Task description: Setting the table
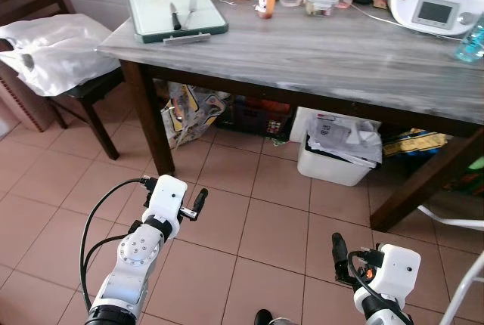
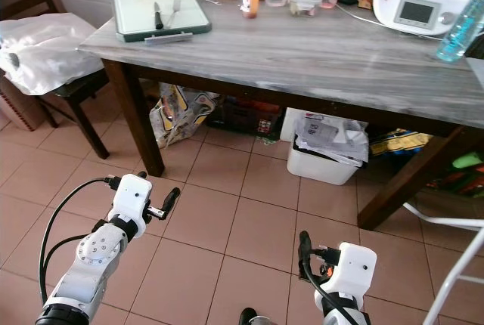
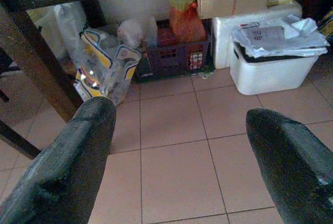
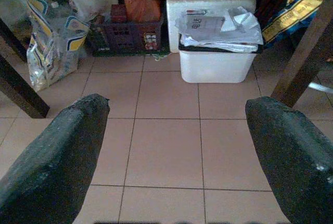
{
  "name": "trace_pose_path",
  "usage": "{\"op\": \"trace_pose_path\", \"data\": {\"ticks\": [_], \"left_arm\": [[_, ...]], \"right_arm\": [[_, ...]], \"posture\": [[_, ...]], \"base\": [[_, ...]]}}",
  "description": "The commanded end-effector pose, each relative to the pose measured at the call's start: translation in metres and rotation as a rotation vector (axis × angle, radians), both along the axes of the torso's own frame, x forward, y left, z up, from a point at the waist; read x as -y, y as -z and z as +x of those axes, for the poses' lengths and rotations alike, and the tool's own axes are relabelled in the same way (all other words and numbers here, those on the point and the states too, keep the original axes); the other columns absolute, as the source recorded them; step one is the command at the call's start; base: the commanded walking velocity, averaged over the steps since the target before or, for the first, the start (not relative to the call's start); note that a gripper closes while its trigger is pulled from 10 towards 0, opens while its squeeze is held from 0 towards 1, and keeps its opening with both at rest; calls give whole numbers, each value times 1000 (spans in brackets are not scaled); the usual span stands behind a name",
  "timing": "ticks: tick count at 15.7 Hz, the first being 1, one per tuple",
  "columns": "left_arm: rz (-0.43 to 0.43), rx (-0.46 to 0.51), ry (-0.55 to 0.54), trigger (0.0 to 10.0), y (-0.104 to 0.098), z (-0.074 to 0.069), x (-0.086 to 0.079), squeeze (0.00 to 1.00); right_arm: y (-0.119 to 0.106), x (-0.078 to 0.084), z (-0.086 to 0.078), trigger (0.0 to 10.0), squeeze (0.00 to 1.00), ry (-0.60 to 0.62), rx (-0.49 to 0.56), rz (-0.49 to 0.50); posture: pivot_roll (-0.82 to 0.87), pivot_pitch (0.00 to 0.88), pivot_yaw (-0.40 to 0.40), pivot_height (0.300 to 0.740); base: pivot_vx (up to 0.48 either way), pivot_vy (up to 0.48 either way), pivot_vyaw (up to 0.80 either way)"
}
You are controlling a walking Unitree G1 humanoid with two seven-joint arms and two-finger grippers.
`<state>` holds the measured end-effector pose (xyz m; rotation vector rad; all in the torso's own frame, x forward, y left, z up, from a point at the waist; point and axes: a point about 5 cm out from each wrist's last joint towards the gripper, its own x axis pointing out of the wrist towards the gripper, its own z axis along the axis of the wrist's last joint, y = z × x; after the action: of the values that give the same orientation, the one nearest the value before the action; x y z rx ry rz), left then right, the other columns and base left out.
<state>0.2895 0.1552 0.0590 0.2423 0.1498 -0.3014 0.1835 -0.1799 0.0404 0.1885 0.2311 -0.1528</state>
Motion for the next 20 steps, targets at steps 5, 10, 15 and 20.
{"op": "trace_pose_path", "data": {"ticks": [5, 10, 15, 20], "left_arm": [[20, -16, 0, 10000, 1, 1, -1, 0], [20, -22, -4, 10000, 1, 4, -2, 0], [21, -7, 30, 10000, -2, 4, 0, 0], [-19, 10, 80, 10000, -9, 6, 9, 0]], "right_arm": [[0, 0, -2, 10000, 0, 12, -7, 0], [0, 0, -2, 10000, 0, 19, -8, -1], [0, 0, -3, 10000, 0, 23, -6, -2], [-21, 3, 3, 10000, 0, 61, 65, -11]], "posture": [[138, 143, -37, 740], [137, 144, -35, 740], [132, 146, -31, 740], [127, 148, -40, 740]], "base": [[-259, 0, 0], [-271, 0, 0], [-111, 0, 0], [0, 0, 0]]}}
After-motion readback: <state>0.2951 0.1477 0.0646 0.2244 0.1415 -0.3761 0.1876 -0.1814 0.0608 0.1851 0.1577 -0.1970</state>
